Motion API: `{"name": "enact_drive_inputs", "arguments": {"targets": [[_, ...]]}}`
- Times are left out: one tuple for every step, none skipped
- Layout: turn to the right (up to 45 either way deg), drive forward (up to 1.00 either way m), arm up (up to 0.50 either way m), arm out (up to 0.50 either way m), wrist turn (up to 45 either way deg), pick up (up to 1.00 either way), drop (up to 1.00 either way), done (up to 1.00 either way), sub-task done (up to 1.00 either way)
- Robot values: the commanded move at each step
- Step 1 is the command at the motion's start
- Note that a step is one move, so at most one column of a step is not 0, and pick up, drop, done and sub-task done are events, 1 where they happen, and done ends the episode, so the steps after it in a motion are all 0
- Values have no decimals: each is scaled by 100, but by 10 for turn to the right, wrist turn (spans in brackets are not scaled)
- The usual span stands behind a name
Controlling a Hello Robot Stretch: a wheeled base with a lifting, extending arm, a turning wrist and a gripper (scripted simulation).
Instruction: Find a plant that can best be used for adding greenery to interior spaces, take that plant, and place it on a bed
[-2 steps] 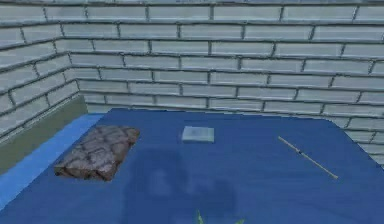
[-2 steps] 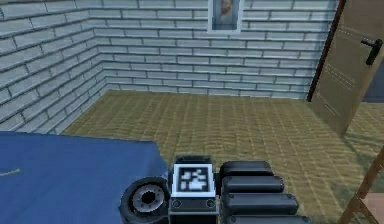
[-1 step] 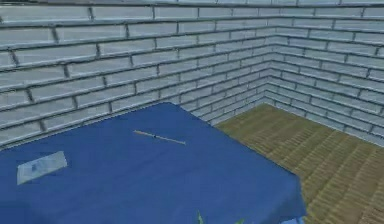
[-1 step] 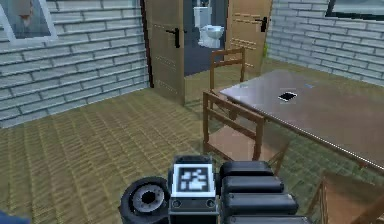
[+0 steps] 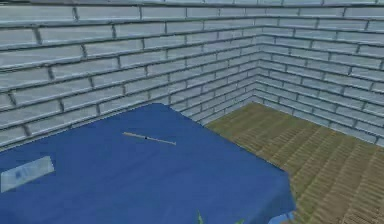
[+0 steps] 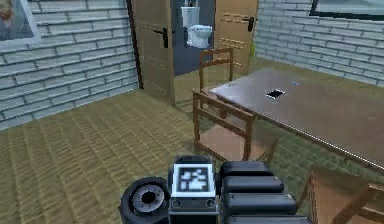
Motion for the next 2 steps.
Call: {"name": "enact_drive_inputs", "arguments": {"targets": [[-450,0,0,0,0,0,0,0,0],[-360,0,0,0,0,0,0,0,0]]}}
